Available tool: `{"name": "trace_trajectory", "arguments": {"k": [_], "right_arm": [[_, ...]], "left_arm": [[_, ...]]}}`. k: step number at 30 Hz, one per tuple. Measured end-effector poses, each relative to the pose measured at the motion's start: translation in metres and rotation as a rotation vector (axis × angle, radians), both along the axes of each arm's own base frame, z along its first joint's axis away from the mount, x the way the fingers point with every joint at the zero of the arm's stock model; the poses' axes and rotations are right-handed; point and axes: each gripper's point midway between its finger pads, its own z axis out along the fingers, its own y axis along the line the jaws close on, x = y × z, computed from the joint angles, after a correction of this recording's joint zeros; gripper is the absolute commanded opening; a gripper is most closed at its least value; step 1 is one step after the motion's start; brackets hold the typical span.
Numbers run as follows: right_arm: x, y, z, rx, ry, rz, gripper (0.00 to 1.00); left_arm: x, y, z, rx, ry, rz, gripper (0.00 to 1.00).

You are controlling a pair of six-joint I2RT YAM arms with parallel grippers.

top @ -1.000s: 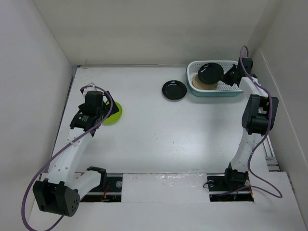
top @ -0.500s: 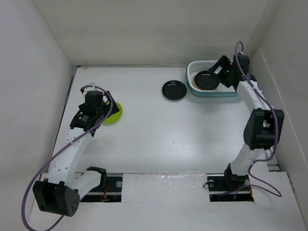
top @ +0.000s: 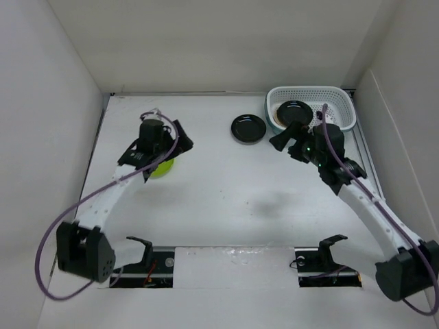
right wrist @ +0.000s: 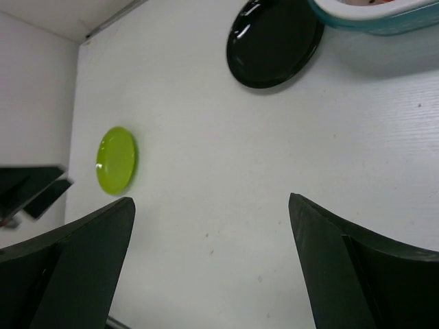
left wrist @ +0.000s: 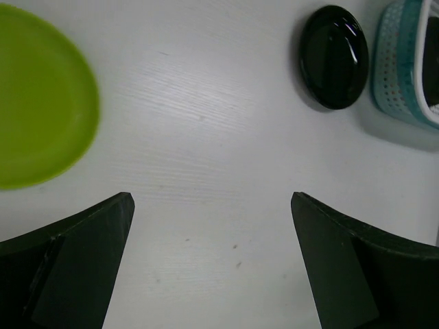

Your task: Place the plates into the plastic bin on the countertop

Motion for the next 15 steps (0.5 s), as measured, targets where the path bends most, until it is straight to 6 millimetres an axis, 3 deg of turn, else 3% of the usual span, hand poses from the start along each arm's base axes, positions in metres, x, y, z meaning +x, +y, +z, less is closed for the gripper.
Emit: {"name": "trace_trajectory", "arguments": {"k": [4,7,11,15], "right_arm": [[-0.033,-0.005,0.038,0.040,-0.101,0.008,1.00],[-0.048,-0.009,0.061,0.066,-0.165,0.019,1.00],[-0.063,-0.006,0.062,0.078,-0.156,0.058,1.00],[-0.075,-0.005,0.053,0.082,-0.130,0.089,1.00]], "left_arm": [[0.053,-0.073,-0.020,-0.100,0.029,-0.110,1.00],[0.107,-0.119,-0.070,-0.147,0.092,-0.149,1.00],[0.156,-0.157,-0.136,-0.203,0.154,-0.174,1.00],[0.193,-0.185,-0.115,-0.262,0.060,-0.203,0.95]]}}
